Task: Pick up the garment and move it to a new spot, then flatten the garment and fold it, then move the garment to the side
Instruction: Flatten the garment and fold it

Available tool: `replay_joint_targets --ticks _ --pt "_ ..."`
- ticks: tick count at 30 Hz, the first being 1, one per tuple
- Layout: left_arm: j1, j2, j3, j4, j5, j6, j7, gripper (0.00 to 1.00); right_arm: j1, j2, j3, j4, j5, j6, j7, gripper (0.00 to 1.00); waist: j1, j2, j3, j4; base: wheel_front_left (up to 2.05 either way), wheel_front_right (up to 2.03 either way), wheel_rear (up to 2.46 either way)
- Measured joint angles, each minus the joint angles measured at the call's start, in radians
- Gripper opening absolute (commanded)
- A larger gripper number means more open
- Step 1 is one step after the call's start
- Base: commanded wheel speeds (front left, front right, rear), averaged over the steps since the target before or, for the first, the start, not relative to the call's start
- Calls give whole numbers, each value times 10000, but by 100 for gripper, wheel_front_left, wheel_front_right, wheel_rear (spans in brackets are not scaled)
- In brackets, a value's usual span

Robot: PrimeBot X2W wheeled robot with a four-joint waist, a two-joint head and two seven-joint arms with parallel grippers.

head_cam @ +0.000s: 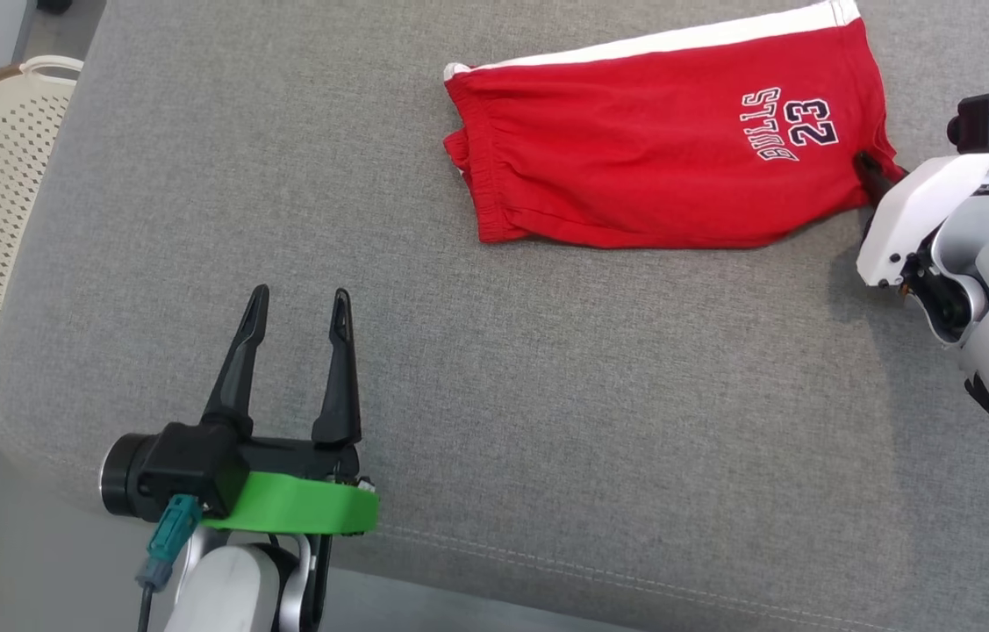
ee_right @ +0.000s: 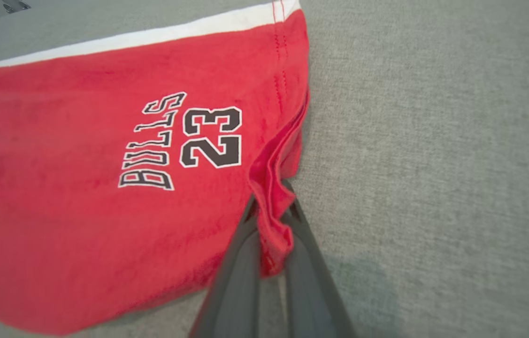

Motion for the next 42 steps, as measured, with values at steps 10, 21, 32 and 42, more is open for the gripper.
replay_joint_targets --ticks 10,21,32,42 --pt "105 -71 192 337 242 -73 0 100 1080 -481 257 -1003 -104 0 -378 0 0 0 -585 -322 0 0 0" --pt "285 -84 305 481 332 -134 0 100 2090 -351 -12 -1473 -151 0 -441 4 0 0 -1060 -887 0 0 0" --pt "523 -17 301 1024 366 -69 125 100 2812 -232 -562 -1484 -811 0 -1427 100 0 0 -1565 -908 0 0 0" --pt "950 282 686 1313 52 104 410 100 4132 353 -2784 -2178 -2660 0 -2510 100 0 0 -2535 -1049 0 0 0"
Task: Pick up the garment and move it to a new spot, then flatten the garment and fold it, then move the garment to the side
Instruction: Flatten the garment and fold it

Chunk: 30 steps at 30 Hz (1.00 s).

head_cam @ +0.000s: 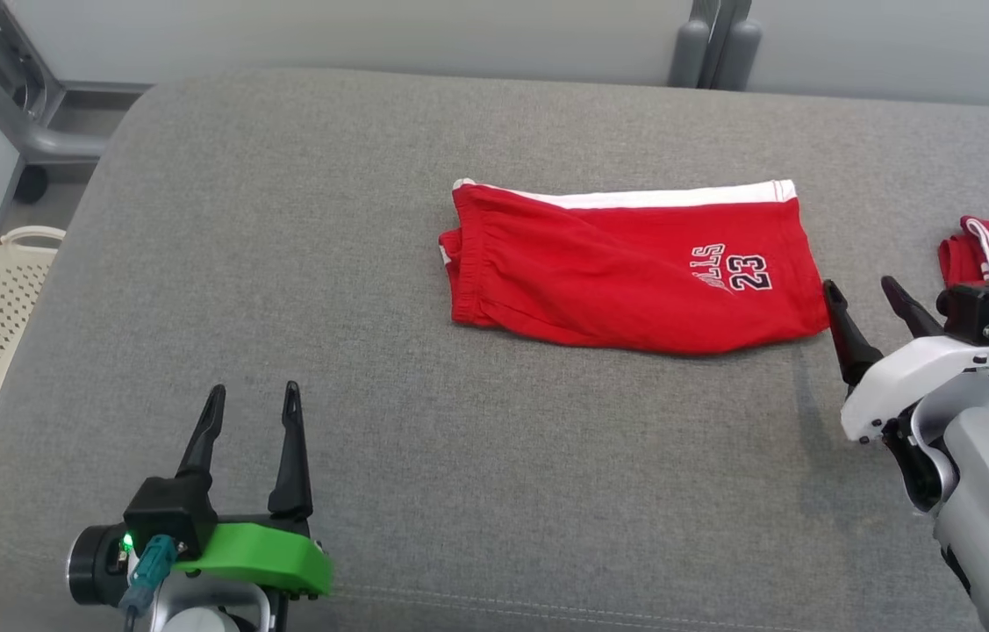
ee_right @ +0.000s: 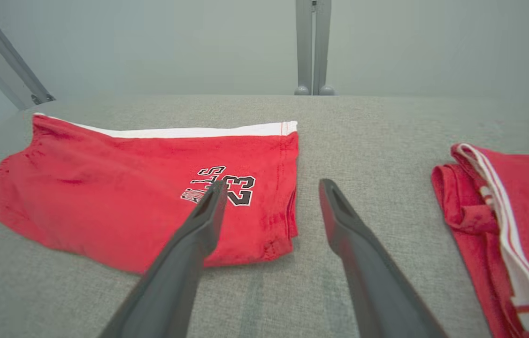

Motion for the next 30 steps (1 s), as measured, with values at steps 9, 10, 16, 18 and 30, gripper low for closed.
replay_joint_targets --ticks 9,10,16,18,30 --pt "383 357 313 253 -322 17 142 100 2575 1852 -3173 -3292 -2949 -2 -21 100 0 0 -946 -286 0 0 0" --pt "407 395 322 253 -336 -4 140 100 2893 2080 -3375 -3674 -3269 -2 -19 100 0 0 -1038 -321 0 0 0" --pt "477 573 240 284 -399 -242 88 100 4240 2880 -4015 -5110 -4378 -4 -19 100 0 0 -1404 -596 0 0 0" --pt "499 604 207 339 -437 -322 86 100 4524 2961 -4046 -5392 -4608 -4 117 100 0 0 -1471 -695 0 0 0" --pt "738 761 376 1078 -773 -453 -35 100 5397 3124 -3664 -6368 -5116 -4 876 100 0 0 -1676 -1293 0 0 0"
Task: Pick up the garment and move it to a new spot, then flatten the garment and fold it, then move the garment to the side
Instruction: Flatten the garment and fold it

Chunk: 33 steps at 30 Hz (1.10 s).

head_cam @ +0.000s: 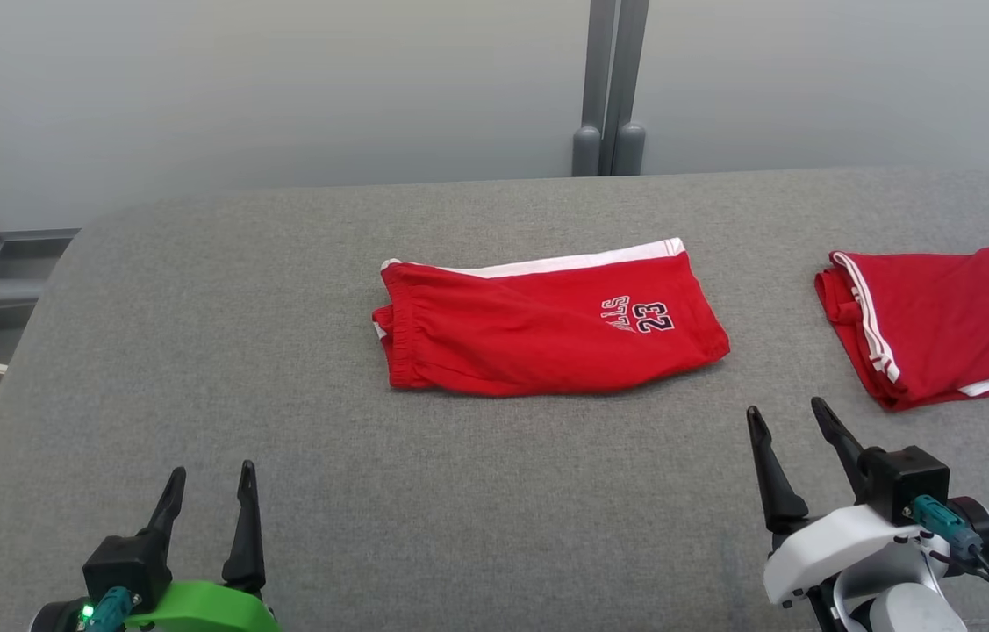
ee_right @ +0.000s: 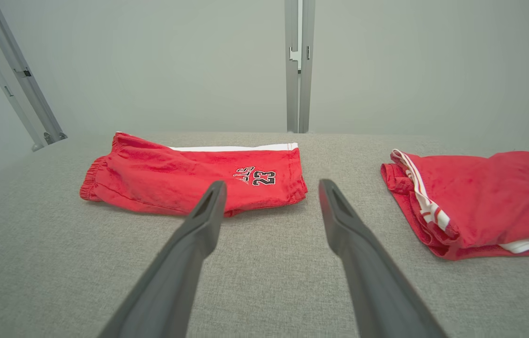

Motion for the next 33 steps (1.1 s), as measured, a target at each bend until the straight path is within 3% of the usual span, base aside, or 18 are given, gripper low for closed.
replay_joint_targets --ticks 24,28,33 --pt "143 105 -69 150 -115 56 -140 100 18 4 178 -65 711 0 144 100 0 0 171 -66 0 0 0" --pt "128 136 -59 144 -203 77 -134 100 -315 2 63 174 1225 0 1143 100 0 0 254 -49 0 0 0" --pt "75 180 -111 -17 -203 113 -105 100 -1474 17 -336 428 947 2 3578 100 1 0 408 -12 0 0 0"
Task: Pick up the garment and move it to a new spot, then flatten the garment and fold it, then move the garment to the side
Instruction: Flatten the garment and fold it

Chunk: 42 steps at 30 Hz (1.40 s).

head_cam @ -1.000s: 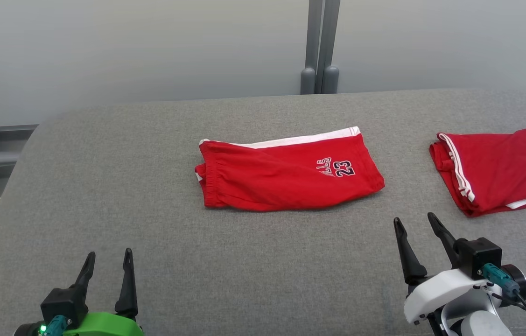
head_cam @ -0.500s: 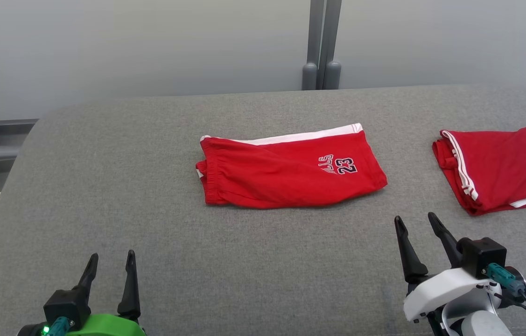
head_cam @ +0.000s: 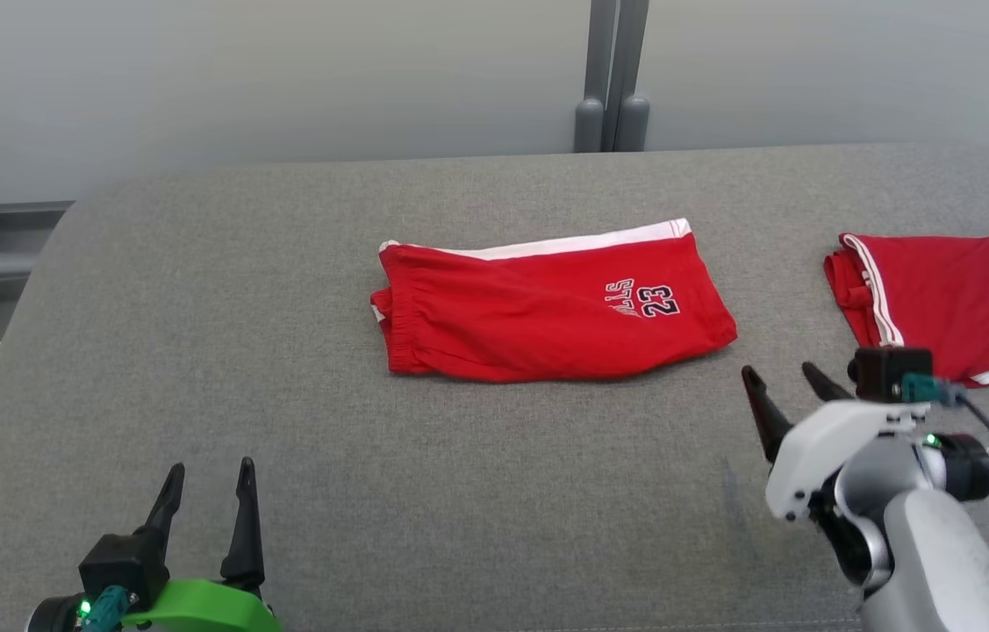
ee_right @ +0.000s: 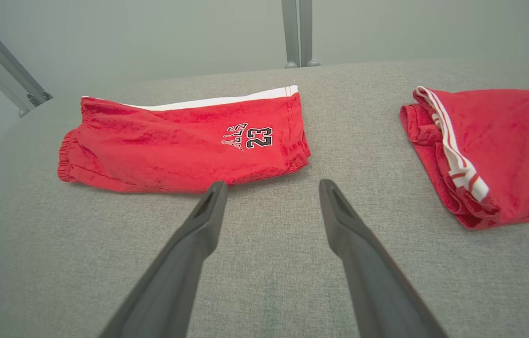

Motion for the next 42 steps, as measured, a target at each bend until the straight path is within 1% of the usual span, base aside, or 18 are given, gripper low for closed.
replay_joint_targets --ticks 2,5,6,8,11,14,15,19,22,23,26,31,35,36,37,38,42 --pt "-100 4 -42 -104 0 -10 25 100 -630 -36 -232 117 -251 -6 1160 100 0 0 124 34 0 0 0" --pt "-362 31 -128 -259 0 -102 52 100 -1566 -169 -466 385 -307 -8 3258 100 0 0 406 120 0 0 0" --pt "-453 48 -157 -307 2 -117 52 100 -1969 -205 -631 441 -309 -6 3716 100 0 0 516 155 0 0 0" --pt "-656 73 -236 -399 23 -194 52 100 -2867 -510 -913 660 -435 -6 4571 100 0 0 761 245 0 0 0" --pt "-1007 12 -410 -585 63 -274 38 100 -3767 -930 -1208 1122 -531 -6 5455 100 0 0 1161 434 0 0 0" --pt "-1387 -90 -608 -769 190 -364 4 100 -4675 -1304 -1450 1553 -663 -6 5720 100 0 0 1601 671 0 0 0" --pt "-1669 -192 -771 -844 274 -420 -25 100 -5114 -1553 -1662 1889 -752 -6 5835 100 0 0 1906 854 0 0 0" --pt "-2101 -336 -949 -941 332 -512 -35 100 -5777 -1774 -1987 2575 -909 -6 6065 100 1 0 2521 1237 0 0 0" --pt "-2371 -380 -1041 -953 370 -560 -92 100 -6219 -1810 -2240 2986 -926 -6 5990 100 1 0 2966 1526 0 0 0" --pt "-2492 -407 -1076 -915 380 -583 -113 100 -6384 -1781 -2349 3300 -932 -6 6080 100 1 0 3239 1718 0 0 0" --pt "-2575 -408 -1112 -838 382 -589 -121 100 -6520 -1710 -2443 3699 -1012 -6 6228 100 1 0 3594 1990 0 0 0" --pt "-2669 -405 -1124 -740 408 -617 -136 100 -6832 -1691 -2617 4080 -1158 -8 6347 100 1 0 3995 2391 0 0 0" --pt "-2676 -405 -1166 -658 408 -627 -169 100 -7011 -1670 -3014 4224 -1379 -8 6596 100 1 0 4141 2599 0 0 0" --pt "-2685 -405 -1174 -652 410 -627 -171 100 -7020 -1662 -3097 4255 -1432 -8 6669 56 0 0 4157 2625 0 0 0" --pt "-2696 -405 -1177 -640 410 -627 -174 100 -7031 -1653 -3141 4299 -1469 -8 6692 24 1 0 4160 2635 0 0 0" --pt "-2701 -405 -1185 -631 408 -625 -182 100 -7043 -1634 -3160 4326 -1503 -10 6698 0 1 0 4148 2636 0 0 0" --pt "-2701 -397 -1235 -575 408 -616 -180 100 -7038 -1522 -3099 4406 -1542 -2 6692 0 1 0 4017 2570 0 0 0"
